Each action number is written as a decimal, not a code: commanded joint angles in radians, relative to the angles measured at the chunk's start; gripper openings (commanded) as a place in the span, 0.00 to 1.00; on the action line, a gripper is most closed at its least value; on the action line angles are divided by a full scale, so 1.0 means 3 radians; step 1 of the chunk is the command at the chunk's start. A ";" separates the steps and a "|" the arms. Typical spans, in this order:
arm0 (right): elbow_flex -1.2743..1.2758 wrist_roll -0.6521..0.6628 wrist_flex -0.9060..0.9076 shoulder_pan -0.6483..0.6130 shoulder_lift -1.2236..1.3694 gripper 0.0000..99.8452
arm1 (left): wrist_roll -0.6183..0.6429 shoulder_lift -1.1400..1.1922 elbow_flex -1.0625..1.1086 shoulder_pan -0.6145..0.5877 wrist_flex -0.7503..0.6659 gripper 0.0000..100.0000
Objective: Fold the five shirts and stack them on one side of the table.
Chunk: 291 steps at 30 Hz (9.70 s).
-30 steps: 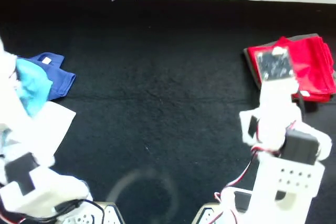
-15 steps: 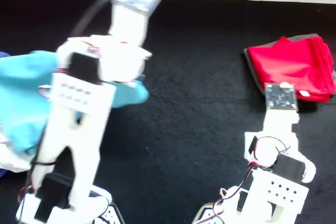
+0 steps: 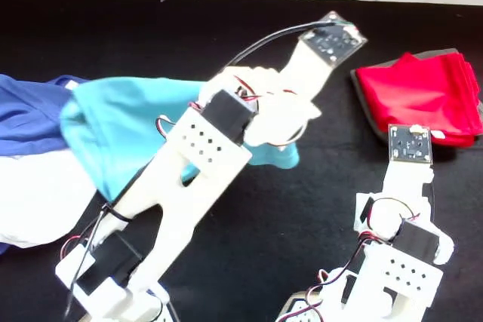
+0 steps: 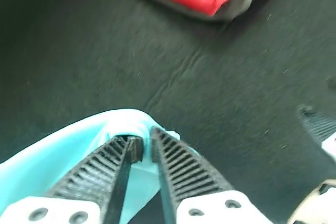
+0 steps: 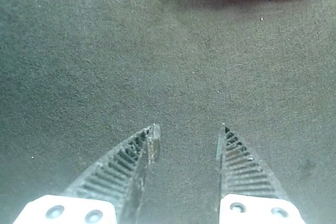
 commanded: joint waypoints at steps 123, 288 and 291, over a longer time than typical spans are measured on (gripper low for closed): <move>0.0192 0.0015 -0.1317 -0.1179 0.1818 0.18 | -0.0747 -0.0320 0.2350 -0.2631 -0.0072 0.01; -0.0171 -0.0332 -0.1153 -0.1210 0.2100 0.18 | -0.1396 -0.0315 0.2770 -0.1967 0.0670 0.01; -0.0171 -0.0332 -0.1153 -0.1210 0.2100 0.18 | -0.1243 -0.0315 0.2360 -0.1762 0.1115 0.01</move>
